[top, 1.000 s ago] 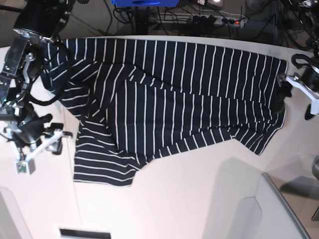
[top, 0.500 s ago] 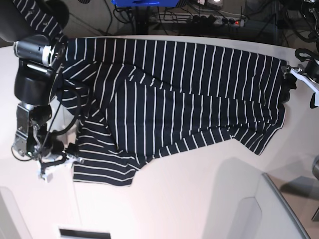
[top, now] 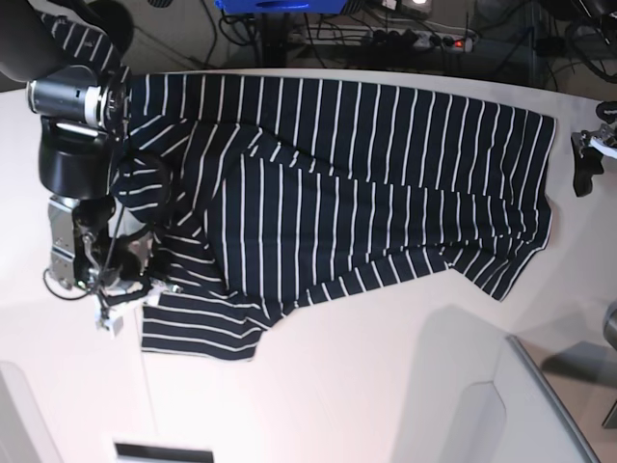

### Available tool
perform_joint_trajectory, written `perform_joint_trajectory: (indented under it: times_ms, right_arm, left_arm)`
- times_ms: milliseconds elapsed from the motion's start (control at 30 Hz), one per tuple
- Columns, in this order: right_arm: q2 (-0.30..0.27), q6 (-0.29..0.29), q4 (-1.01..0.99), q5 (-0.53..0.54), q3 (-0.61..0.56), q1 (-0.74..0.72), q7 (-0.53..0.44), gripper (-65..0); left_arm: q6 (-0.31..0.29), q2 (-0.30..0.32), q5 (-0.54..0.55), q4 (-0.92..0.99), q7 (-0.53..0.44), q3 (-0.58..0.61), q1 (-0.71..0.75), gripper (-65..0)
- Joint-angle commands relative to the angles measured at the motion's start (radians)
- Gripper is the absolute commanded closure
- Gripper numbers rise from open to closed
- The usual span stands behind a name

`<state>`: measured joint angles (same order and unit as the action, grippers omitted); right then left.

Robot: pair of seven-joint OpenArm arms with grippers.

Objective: Layout the t-shirt on the table in an organized manner, then fold the t-shirt properly
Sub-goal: 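Lift the held side edge with the right gripper and hold it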

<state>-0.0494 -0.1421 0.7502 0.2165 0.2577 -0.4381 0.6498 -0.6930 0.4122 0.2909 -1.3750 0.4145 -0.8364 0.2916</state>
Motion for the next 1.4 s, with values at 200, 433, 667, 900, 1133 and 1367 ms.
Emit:
perform_joint_trajectory:
  times_ms: [200,433,667,900,1133,1367]
  right_arm:
    - [-0.005,-0.006,0.012,0.007,-0.001,-0.028,-0.034,-30.9]
    - [-0.005,-0.006,0.012,0.007,-0.001,-0.026,-0.034,-30.8]
    - [-0.005,-0.006,0.012,0.007,-0.001,-0.026,-0.032,-30.8]
    - [-0.005,-0.006,0.012,0.007,-0.001,-0.026,-0.032,-30.8]
    - [-0.005,-0.006,0.012,0.007,-0.001,-0.026,-0.032,-30.6]
    - [-0.005,-0.006,0.013,0.007,-0.001,-0.026,-0.032,-30.6]
  left_arm:
    - [-0.005,0.026,0.018,-0.014,-0.024,-0.008,-0.004,-65.0]
    - [-0.005,0.038,0.018,-0.017,-0.024,-0.01,-0.002,-65.0]
    - [-0.005,0.038,0.018,-0.01,-0.026,-0.01,0.004,-65.0]
    - [-0.005,0.038,0.018,-0.01,-0.026,-0.01,0.004,-65.0]
    - [-0.005,0.038,0.018,-0.01,-0.026,-0.01,0.004,-65.0]
    - [-0.005,0.038,0.018,-0.01,-0.026,-0.01,0.004,-65.0]
